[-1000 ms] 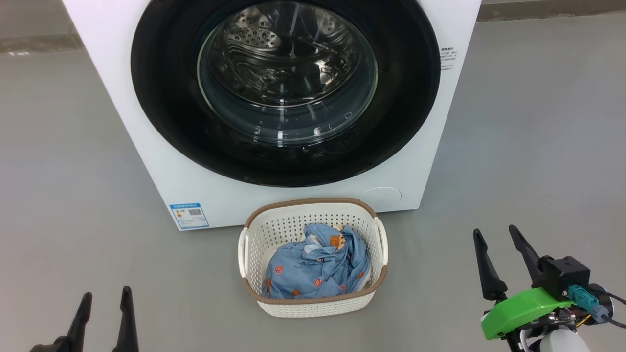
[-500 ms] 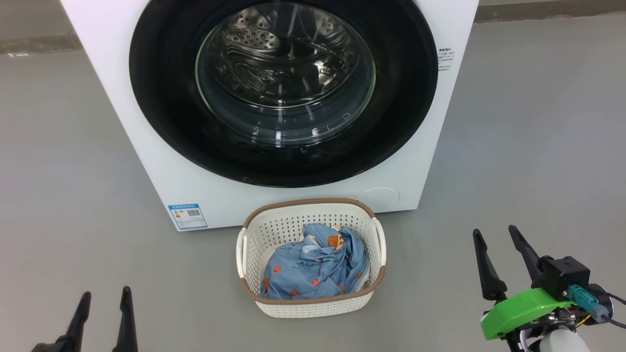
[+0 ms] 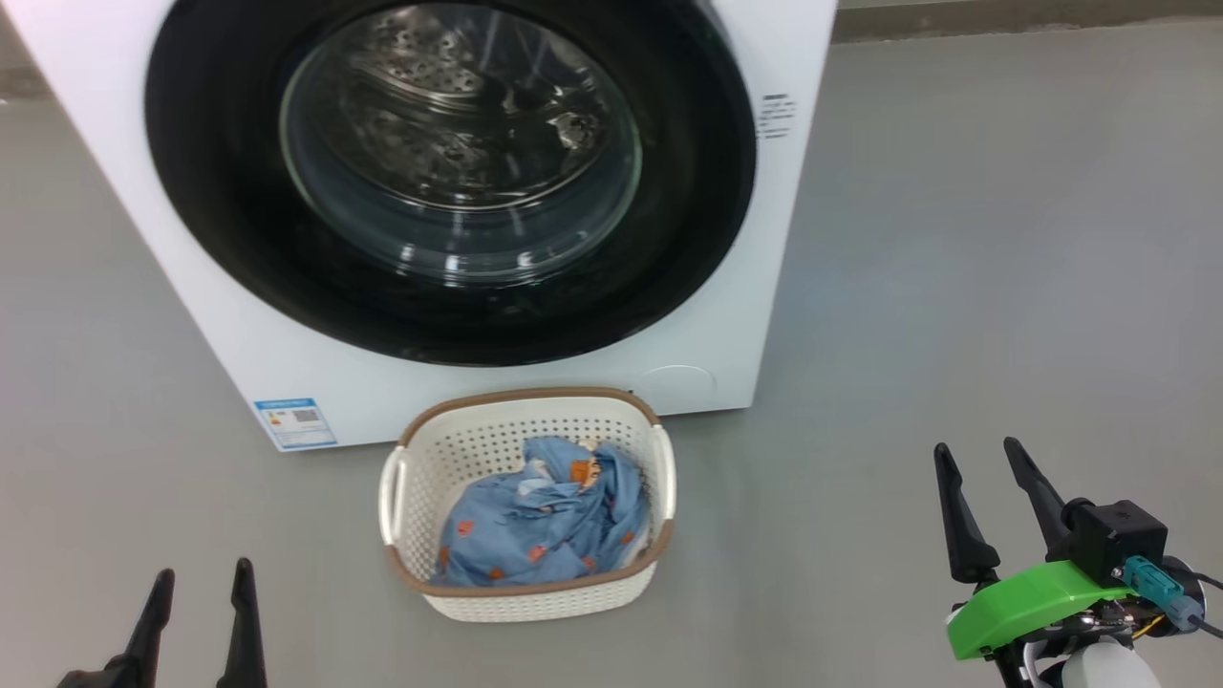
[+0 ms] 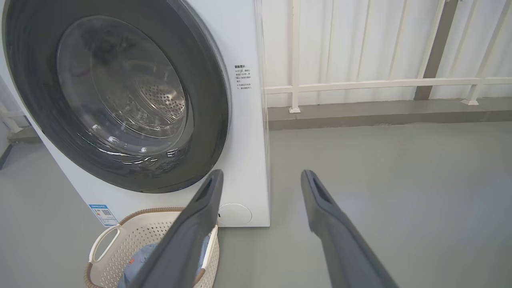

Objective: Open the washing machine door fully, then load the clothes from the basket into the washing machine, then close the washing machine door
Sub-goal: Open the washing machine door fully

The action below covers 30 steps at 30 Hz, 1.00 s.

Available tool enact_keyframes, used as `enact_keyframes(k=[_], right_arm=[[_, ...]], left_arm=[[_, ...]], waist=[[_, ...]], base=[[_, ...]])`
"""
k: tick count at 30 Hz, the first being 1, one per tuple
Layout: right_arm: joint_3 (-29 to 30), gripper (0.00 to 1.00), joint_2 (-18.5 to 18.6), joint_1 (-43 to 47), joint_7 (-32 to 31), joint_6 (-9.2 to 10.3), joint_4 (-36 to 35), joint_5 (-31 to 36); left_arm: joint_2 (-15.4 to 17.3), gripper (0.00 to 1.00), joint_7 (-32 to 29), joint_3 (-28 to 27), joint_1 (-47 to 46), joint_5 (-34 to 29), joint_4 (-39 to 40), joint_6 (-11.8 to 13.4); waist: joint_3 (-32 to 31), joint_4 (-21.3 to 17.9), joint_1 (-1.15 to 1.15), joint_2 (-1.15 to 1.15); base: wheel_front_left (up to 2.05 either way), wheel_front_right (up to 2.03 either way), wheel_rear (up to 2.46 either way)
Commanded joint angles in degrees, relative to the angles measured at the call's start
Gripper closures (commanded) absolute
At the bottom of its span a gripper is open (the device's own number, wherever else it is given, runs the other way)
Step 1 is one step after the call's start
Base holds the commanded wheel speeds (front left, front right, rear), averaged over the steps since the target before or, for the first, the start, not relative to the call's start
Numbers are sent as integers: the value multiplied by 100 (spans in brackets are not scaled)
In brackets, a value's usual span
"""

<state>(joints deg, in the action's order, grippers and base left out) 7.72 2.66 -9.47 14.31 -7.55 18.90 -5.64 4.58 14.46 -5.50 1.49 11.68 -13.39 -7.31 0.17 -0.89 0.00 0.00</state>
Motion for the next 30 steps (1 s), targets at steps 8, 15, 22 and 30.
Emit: enact_keyframes(k=[8, 15, 22, 30], right_arm=[[-96, 0, 21, -162, 69, 6, -262, -58], [-110, 0, 21, -163, 69, 6, -293, -61], [-122, 0, 21, -140, 69, 6, -289, -41], [-190, 0, 21, -135, 69, 6, -272, -105]], left_arm=[[21, 0, 54, -354, -294, -58, 358, -16], [17, 0, 54, -263, -276, -41, 444, -17], [46, 0, 54, -164, -209, 0, 497, -17], [20, 0, 54, -149, -169, -51, 607, -17]], waist=[[45, 12, 0, 0], [78, 37, 0, 0], [81, 53, 0, 0], [75, 85, 0, 0]], base=[[98, 98, -195], [39, 39, -78], [1, 1, -2], [0, 0, 0]])
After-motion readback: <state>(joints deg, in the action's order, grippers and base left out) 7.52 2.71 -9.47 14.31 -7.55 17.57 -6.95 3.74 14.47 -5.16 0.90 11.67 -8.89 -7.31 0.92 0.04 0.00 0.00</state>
